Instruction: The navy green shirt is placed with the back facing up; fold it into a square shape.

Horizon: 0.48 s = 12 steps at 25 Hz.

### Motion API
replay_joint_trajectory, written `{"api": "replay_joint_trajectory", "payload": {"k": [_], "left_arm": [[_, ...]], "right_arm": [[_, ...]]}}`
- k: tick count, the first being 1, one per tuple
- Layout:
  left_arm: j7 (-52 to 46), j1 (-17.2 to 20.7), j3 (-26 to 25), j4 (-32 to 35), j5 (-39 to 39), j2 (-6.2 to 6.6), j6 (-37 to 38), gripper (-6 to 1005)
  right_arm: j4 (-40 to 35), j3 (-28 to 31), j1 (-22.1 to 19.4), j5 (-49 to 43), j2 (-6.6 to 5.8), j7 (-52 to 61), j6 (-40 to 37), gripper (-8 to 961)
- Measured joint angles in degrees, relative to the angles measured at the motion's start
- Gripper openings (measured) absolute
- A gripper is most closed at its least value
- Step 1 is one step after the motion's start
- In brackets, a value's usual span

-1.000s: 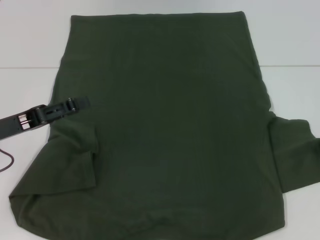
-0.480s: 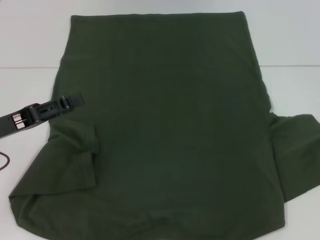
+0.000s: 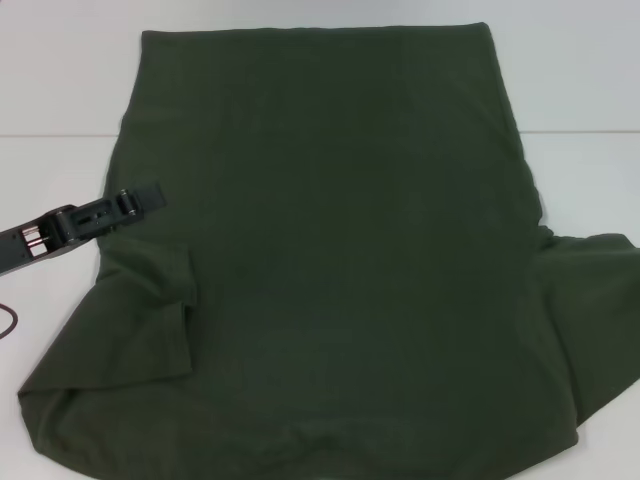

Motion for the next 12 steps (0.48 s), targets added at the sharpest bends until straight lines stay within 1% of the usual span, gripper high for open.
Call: {"api": "replay_joint_trajectory", "payload": {"k": [9, 12], "left_arm": [[0.0, 0.1, -0.1, -0.1, 0.0, 0.00, 0.0, 903], [0.0, 0.1, -0.1, -0.1, 0.0, 0.00, -0.1, 902]], "right_arm": [[1.5, 1.4, 0.9, 0.1, -0.77, 0.0, 1.1, 0], [1.5, 1.8, 1.1, 1.8, -0.96, -0.1, 0.4, 0]]}}
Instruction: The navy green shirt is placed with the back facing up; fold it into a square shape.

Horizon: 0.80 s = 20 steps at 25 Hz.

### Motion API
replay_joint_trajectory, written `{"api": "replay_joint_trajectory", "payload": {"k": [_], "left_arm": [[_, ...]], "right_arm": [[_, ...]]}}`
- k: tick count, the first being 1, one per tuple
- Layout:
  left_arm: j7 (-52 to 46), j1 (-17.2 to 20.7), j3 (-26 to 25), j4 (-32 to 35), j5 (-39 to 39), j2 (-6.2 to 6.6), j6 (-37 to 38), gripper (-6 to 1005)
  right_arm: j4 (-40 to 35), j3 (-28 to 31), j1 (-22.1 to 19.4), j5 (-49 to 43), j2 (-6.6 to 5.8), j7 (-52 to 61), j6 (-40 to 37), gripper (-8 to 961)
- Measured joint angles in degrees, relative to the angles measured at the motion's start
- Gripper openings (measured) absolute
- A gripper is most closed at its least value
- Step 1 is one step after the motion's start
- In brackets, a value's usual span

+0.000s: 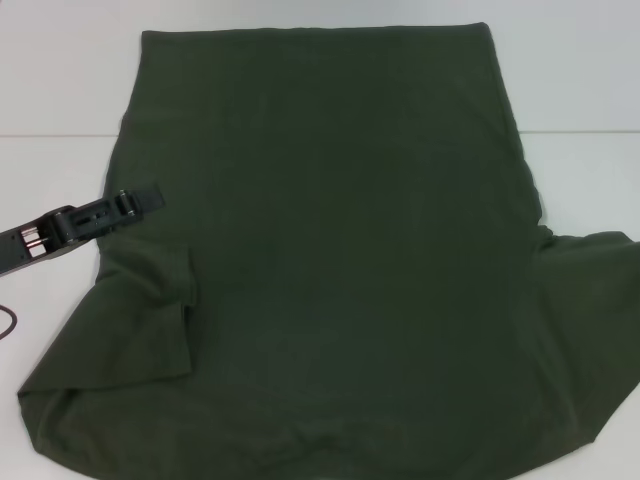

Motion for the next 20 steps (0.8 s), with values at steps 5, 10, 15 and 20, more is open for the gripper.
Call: {"api": "replay_joint_trajectory", "payload": {"k": [5, 10, 15, 20], "left_arm": [[0.0, 0.0, -0.2, 0.0, 0.0, 0.00, -0.1, 903], [0.0, -0.1, -1.2, 0.0, 0.0, 0.00, -0.2, 904], [0.2, -0.3, -1.5, 0.0, 0.0, 0.00, -0.4, 903], [0.3, -0.5, -1.6, -0.1, -0.1, 0.00, -0.5, 902]], "right_arm": [[0.0, 0.0, 0.0, 2.8, -0.65, -0.4, -3.2, 1], [-0.4, -0.3, 0.2, 4.6, -1.16, -0.6, -9.7, 1], [-0.5, -0.4, 1.5, 6.4, -1.47, -0.3, -14.6, 1], [-0.5, 0.0, 3.5, 8.2, -1.37, 0.4, -16.0, 1]]}}
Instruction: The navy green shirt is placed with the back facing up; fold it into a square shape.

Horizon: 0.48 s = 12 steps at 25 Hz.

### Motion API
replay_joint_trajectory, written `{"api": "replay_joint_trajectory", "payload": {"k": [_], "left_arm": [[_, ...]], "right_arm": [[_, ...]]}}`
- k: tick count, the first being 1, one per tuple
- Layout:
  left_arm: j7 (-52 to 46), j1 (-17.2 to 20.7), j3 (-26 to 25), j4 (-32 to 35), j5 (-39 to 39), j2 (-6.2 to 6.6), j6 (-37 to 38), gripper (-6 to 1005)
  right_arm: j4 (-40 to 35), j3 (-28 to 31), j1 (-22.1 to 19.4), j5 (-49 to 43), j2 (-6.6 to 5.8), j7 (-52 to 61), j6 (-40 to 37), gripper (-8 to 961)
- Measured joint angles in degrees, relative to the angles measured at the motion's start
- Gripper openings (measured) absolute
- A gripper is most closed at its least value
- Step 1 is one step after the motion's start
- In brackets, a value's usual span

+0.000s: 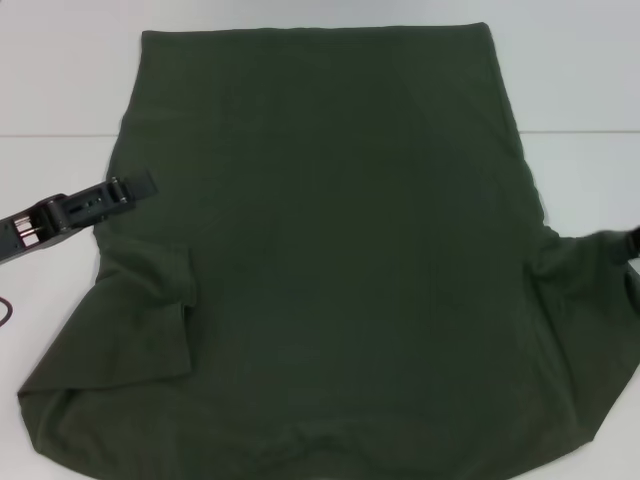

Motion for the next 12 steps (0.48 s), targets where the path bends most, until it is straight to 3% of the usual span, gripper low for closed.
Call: {"api": "replay_joint_trajectory", "payload": {"k": [12], "left_arm": [[0.9, 0.0, -3.4, -0.9, 0.0, 0.03, -0.2, 903]], "right_arm": [[6.0, -0.5, 5.4, 1.6, 3.11, 0.3, 3.8, 0]]}}
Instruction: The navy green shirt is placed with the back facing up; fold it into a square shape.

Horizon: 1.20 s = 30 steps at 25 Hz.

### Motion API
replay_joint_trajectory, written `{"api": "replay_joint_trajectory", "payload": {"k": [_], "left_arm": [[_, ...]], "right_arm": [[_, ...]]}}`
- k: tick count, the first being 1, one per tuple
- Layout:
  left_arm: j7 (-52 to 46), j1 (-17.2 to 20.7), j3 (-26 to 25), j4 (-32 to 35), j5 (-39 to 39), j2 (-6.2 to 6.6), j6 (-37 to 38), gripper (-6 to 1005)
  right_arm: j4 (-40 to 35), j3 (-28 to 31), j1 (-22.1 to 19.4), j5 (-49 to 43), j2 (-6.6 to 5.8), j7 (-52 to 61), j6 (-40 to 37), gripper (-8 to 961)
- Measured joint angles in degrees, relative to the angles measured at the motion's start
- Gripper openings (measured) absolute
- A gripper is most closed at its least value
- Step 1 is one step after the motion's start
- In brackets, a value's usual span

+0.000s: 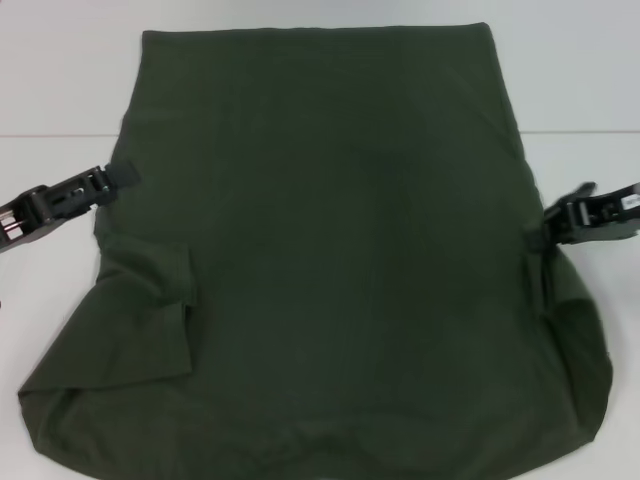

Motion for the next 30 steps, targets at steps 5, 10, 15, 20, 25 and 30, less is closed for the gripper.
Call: {"api": "replay_joint_trajectory", "payload": {"k": [5, 10, 15, 20, 25, 30], "left_arm": [[0.8, -0.1, -2.6, -1.0, 0.0, 0.12, -0.2, 903], [1.0, 0.1, -4.1, -2.0, 0.0, 0.47, -0.5, 903], [1.4, 0.3, -4.8, -2.1, 0.0, 0.53, -1.0, 903], [1.4, 0.3, -5.4, -2.6, -0.2, 0.61, -0.7, 902], [-0.2, 0.3, -5.2, -2.6, -0.4, 1.23, -0.3, 902], [-7.3, 1.5, -2.6, -2.3, 3.8, 4.78, 3.1, 902]], "right_arm": [[3.4, 0.0, 1.3, 0.2, 0.79, 0.0, 2.6, 0], [5.0, 0.0, 1.4, 1.8, 2.24, -0.7, 5.3, 1], [8.6, 0.0, 1.1, 5.5, 2.04, -1.3, 7.6, 1], [11.2, 0.0, 0.6, 6.5, 0.87, -1.3, 8.5, 154], [10.7, 0.9, -0.6, 7.9, -0.12, -1.3, 7.8, 373], [10.3, 0.9, -1.6, 12.1, -2.28, -2.1, 5.9, 491]]}}
